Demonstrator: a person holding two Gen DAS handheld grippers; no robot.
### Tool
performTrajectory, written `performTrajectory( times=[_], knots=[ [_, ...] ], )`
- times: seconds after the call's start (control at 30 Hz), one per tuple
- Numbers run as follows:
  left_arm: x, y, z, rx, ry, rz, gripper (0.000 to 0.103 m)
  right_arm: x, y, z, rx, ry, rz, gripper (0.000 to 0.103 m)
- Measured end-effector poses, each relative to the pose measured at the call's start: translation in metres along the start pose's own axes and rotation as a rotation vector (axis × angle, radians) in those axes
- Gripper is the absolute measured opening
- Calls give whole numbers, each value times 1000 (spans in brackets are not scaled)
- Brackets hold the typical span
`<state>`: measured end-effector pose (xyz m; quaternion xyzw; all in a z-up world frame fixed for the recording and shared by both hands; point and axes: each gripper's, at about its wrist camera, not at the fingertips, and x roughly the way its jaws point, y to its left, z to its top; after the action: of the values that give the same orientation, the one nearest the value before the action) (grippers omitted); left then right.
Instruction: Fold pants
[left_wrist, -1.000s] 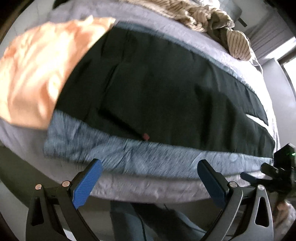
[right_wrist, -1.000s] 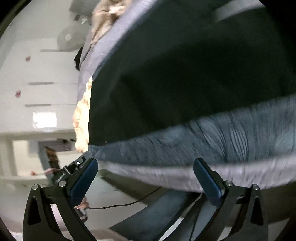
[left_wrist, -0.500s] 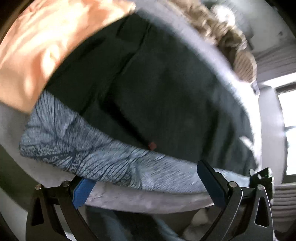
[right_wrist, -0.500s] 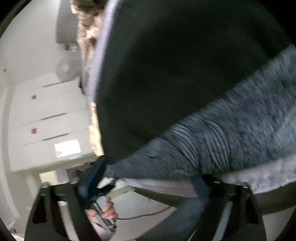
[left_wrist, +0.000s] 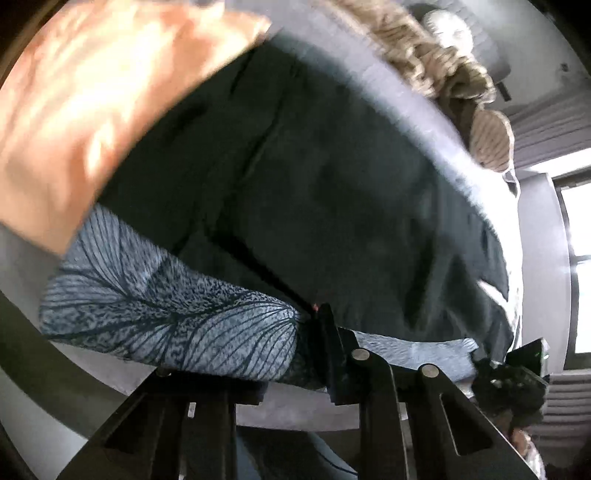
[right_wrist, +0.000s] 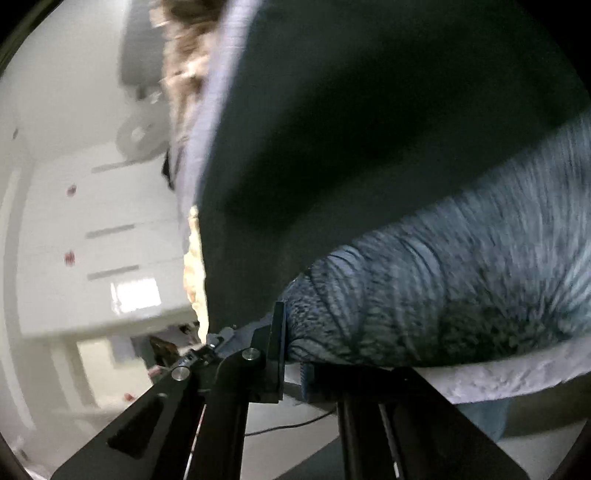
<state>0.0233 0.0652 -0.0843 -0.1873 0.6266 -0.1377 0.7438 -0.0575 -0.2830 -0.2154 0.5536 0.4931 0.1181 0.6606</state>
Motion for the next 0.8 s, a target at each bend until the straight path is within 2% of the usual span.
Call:
performTrajectory(
  times=[0.13,0.23,0.27,0.37,0.5,0.53,0.57,0.63,0.67,0.73,0.8],
  knots=[
    [-25,-30,34,40,-89,-25,24,-22,66,35,-182,-29,-9,7],
    [-30,-52,71,81,-143,-44,24,-26,102,68,-256,-51,-1,7],
    [-31,-48,88,101,-164,-50,24,-26,114,84,-279,-60,1,7],
    [-14,-61,136,160,-221,-22,25,-15,138,128,-327,-61,-39,7],
    [31,-59,192,177,-210,26,25,16,143,186,-317,-45,-79,7],
    [46,-59,204,181,-203,47,29,30,140,204,-303,-36,-94,7],
    [61,-61,214,191,-208,86,50,41,136,214,-299,-31,-108,8],
    [84,-55,228,202,-247,205,85,65,126,235,-290,-25,-162,12],
    [94,-51,235,202,-249,234,85,79,119,244,-281,-17,-199,14],
    [113,-37,245,183,-187,259,85,103,104,255,-268,-5,-277,18],
    [111,-28,248,165,-180,276,85,116,98,259,-259,-8,-305,27]
  ],
)
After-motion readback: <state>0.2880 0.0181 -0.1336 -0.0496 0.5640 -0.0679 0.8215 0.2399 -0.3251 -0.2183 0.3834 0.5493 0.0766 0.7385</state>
